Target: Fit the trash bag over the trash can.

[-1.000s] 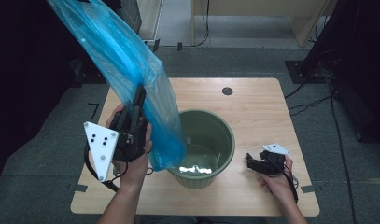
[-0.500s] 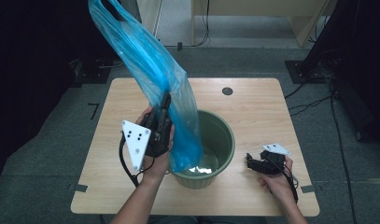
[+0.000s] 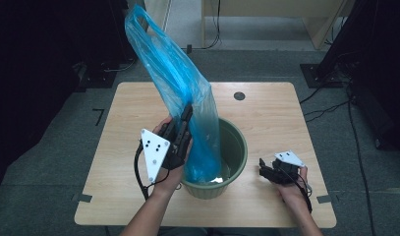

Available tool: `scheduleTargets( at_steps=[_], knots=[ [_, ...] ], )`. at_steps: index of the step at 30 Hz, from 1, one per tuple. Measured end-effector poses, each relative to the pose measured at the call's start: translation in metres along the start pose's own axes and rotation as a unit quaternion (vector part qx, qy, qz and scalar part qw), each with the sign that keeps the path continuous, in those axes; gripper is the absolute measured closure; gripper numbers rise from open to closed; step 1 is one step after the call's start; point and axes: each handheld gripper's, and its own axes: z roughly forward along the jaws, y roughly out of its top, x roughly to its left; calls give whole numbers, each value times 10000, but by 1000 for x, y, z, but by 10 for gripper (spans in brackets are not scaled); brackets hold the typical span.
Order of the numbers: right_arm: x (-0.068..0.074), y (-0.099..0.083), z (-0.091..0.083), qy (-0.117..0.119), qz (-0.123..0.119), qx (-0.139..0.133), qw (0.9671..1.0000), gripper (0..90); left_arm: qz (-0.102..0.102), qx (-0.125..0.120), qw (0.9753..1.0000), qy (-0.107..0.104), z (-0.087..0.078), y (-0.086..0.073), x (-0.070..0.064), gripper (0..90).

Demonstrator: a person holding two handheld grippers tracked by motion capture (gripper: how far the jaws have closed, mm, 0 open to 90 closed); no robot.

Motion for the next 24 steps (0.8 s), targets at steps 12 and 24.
scheduleTargets(
  at_steps=[12,24],
  knots=[
    [20,43,-60,-141,24,-1408,9899,231,13,417,9985,-343,-8,-9,2,585],
    [42,86,-127,495,-49,-2390,9697,256,197,327,9972,-639,-24,-12,0,862]
  ],
)
